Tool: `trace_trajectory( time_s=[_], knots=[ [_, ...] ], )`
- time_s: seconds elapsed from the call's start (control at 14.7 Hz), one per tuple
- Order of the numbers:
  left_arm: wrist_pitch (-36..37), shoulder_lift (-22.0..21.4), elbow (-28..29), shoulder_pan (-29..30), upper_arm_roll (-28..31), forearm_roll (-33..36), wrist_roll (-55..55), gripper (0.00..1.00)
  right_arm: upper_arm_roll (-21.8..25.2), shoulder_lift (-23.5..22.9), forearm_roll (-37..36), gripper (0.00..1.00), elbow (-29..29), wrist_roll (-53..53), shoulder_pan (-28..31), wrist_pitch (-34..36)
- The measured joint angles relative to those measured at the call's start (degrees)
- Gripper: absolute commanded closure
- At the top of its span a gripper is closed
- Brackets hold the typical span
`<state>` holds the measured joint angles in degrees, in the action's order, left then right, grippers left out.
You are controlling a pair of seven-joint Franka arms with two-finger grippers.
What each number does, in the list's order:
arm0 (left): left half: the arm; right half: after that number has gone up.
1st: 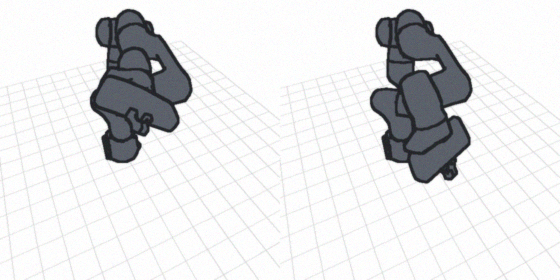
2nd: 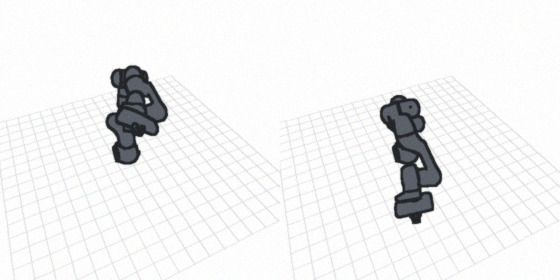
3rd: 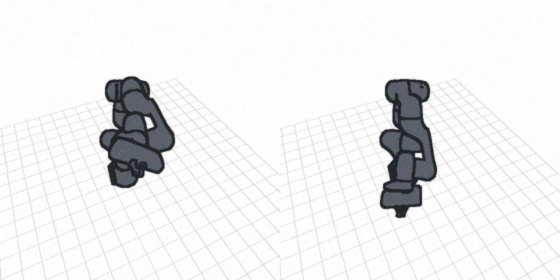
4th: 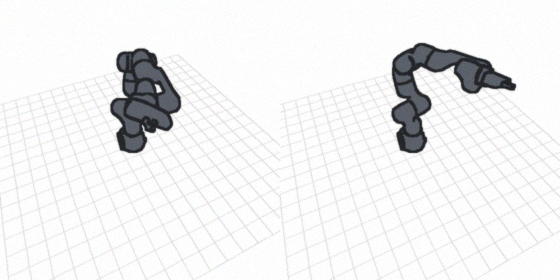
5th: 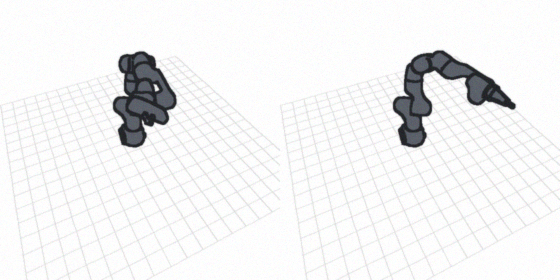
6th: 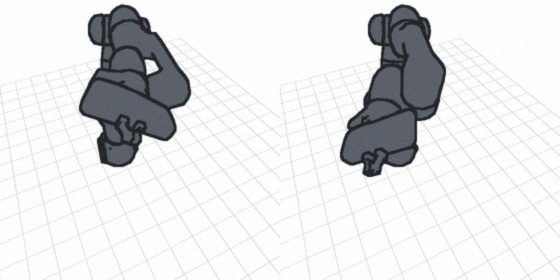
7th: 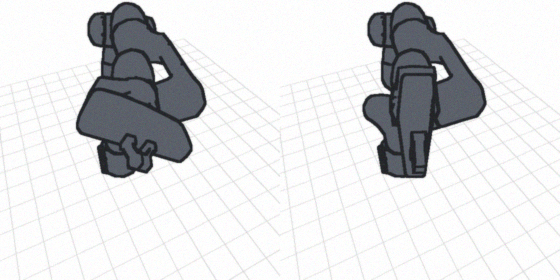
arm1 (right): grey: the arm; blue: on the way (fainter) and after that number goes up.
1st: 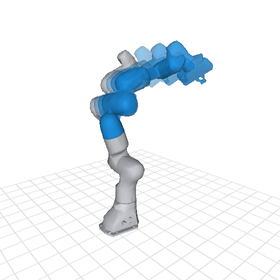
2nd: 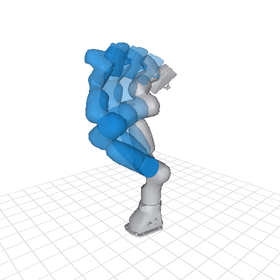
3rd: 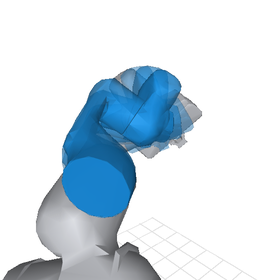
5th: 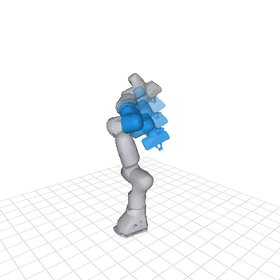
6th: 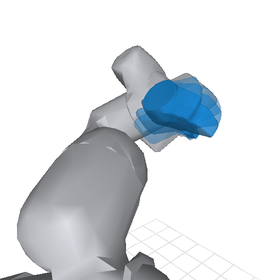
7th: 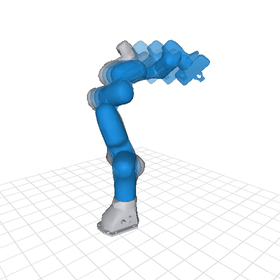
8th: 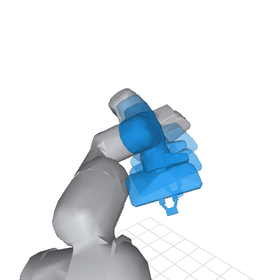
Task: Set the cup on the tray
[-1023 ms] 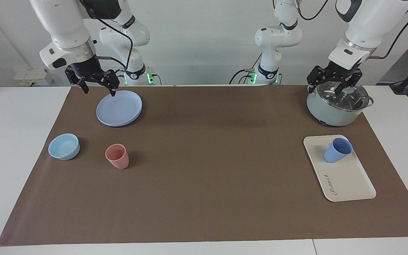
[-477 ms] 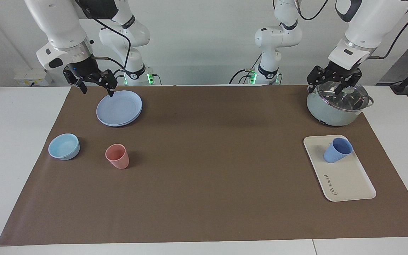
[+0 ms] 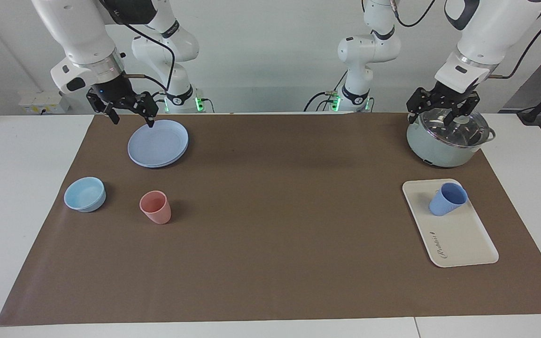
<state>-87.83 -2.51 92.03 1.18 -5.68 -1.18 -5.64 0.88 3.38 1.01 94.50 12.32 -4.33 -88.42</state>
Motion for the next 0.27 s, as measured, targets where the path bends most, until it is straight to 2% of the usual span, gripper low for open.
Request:
trace_trajectory(
  time_s=[0.27],
  knots=[
    [0.0, 0.0, 0.0, 0.0, 0.0, 0.0, -0.5, 0.00, -0.3, 0.0, 0.0, 0.00, 0.0, -0.3, -0.1, 0.0]
  ],
)
